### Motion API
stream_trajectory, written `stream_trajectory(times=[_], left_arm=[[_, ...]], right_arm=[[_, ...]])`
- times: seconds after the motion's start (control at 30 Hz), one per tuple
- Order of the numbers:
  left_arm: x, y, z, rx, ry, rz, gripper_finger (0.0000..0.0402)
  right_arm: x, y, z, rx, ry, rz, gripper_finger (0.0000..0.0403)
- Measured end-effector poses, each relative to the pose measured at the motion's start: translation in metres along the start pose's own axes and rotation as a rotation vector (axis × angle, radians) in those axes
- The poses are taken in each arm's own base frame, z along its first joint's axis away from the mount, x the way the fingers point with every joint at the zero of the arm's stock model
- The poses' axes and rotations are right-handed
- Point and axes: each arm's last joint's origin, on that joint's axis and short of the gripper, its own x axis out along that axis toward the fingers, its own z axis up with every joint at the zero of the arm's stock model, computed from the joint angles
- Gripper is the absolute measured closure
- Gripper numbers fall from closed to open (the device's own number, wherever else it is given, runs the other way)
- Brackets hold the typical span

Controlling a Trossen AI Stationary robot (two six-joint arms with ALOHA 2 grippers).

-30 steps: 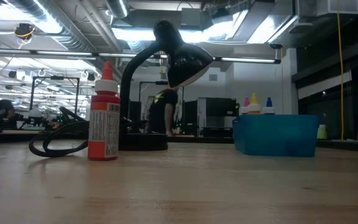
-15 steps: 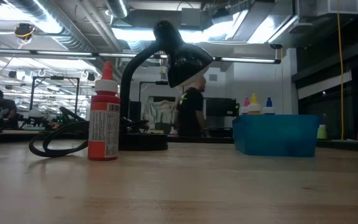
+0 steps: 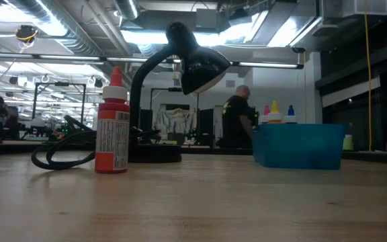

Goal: Pick & Place food coloring
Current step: Put the top small pink food coloring bottle into the blue bin

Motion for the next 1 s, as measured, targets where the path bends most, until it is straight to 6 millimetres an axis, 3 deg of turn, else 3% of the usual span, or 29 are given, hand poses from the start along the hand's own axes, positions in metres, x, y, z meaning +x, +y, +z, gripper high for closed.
stream_trajectory(times=[0.43, 0.8, 1.0], left_arm=[[0.000, 0.001, 0.000, -0.009, 0.000, 0.033, 0.0334], [0.000, 0.001, -0.001, -0.023, 0.011, 0.036, 0.0334], [0.000, 0.001, -0.001, -0.032, 0.013, 0.036, 0.0334]], right_arm=[[0.007, 0.002, -0.002, -0.004, 0.019, 0.000, 0.0218], [0.011, 0.005, -0.004, -0.011, 0.029, 0.016, 0.0284], [0.011, 0.005, -0.004, -0.020, 0.030, 0.017, 0.0295]])
